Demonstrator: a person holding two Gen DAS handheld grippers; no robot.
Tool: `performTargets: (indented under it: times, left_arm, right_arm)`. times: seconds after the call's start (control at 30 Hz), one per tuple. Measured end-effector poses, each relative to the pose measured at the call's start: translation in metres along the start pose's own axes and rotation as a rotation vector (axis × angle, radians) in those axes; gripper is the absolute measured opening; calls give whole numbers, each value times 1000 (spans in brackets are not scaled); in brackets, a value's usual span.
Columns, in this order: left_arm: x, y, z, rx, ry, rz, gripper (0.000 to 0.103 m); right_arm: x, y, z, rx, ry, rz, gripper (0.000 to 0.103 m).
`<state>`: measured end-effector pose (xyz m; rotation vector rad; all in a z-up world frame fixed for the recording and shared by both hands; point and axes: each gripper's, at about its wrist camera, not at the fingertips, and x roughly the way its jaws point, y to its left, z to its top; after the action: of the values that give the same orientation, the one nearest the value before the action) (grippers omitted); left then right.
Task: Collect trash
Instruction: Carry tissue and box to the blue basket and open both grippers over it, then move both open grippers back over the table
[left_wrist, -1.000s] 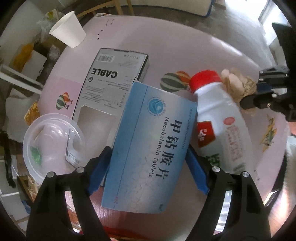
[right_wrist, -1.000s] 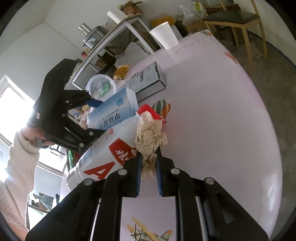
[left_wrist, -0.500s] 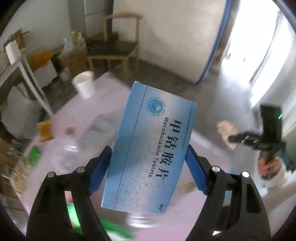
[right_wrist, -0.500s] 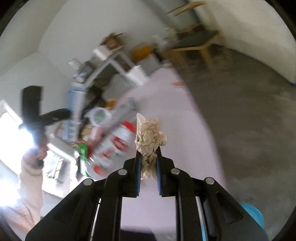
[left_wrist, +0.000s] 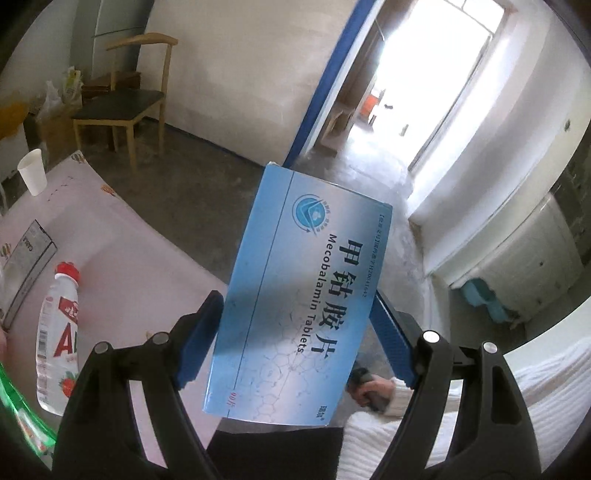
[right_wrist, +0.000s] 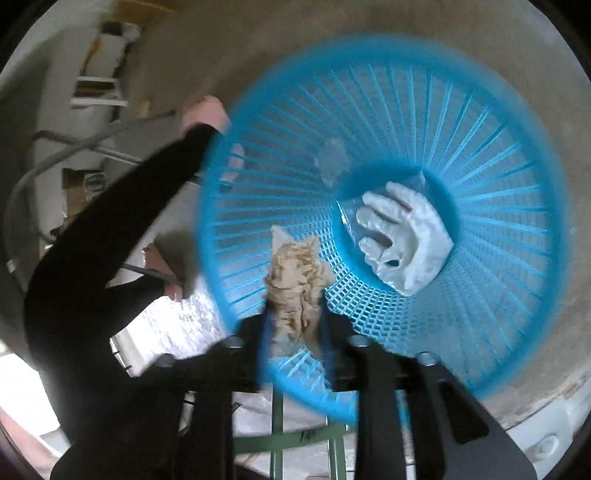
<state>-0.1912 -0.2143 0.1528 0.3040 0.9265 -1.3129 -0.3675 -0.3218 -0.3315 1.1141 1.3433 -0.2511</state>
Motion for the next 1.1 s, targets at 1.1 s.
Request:
performTargets:
  times: [1.1]
  left_arm:
    - [356,-66,-156,315,715,146,83]
  right_arm:
    - [-250,-64,-86,114,-646,36,77]
